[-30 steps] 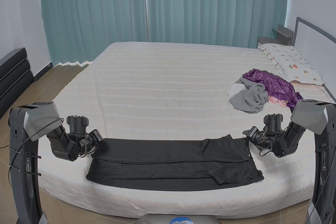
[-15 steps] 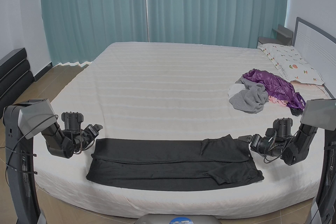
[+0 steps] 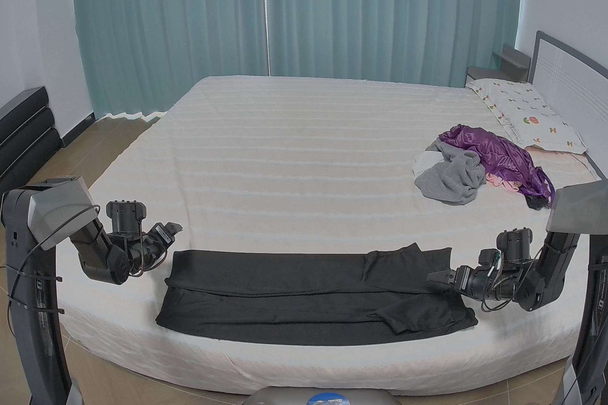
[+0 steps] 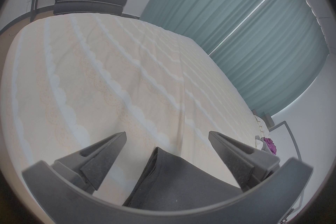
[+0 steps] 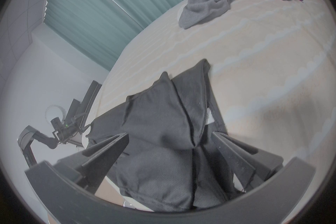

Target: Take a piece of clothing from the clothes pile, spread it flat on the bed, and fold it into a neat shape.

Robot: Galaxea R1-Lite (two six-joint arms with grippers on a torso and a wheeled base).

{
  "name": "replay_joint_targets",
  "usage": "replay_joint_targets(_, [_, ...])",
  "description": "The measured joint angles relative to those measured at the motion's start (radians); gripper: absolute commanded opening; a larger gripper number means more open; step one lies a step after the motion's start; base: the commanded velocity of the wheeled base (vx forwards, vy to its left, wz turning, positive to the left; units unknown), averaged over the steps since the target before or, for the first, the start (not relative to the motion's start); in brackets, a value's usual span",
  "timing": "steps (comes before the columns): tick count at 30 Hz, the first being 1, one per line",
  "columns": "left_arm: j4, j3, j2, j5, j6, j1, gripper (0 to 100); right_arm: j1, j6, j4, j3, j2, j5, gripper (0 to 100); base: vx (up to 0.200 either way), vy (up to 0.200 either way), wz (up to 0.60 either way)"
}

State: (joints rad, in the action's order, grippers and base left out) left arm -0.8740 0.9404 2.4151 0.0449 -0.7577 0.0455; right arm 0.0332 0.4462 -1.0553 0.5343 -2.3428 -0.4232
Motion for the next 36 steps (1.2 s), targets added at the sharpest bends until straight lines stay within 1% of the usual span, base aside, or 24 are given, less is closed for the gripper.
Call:
replay_joint_targets(5, [0.001,0.0,0.0,0.0,0.0,0.0,100,0.0,-0.028,-0.003,-0.021,0.004,-0.02,100,0.0,0.0,0.0])
replay_joint_targets(10, [0.002,0.0,0.0,0.0,0.0,0.0,100,0.0,-0.077,-0.002,-0.03,-0.004,-0.02,100,0.0,0.0,0.0])
replay_joint_targets(14, [0.002,0.0,0.0,0.0,0.0,0.001,100,0.001,-0.099,0.002,-0.032,-0.01,-0.017,100,0.0,0.0,0.0])
replay_joint_targets(15, [0.002,0.0,0.0,0.0,0.0,0.001,100,0.001,-0.104,0.005,-0.033,-0.011,-0.014,0,0.0,0.0,0.0])
replay_joint_targets(23, [-0.002,-0.006,-0.001,-0.001,0.003,0.0,100,0.002,-0.146,0.008,-0.032,-0.024,0.009,0,0.0,0.0,0.0])
replay_joint_targets(36, [-0.009,-0.081,-0.028,-0.002,0.012,-0.008,100,-0.03,-0.124,-0.003,-0.036,-0.008,0.008,0,0.0,0.0,0.0])
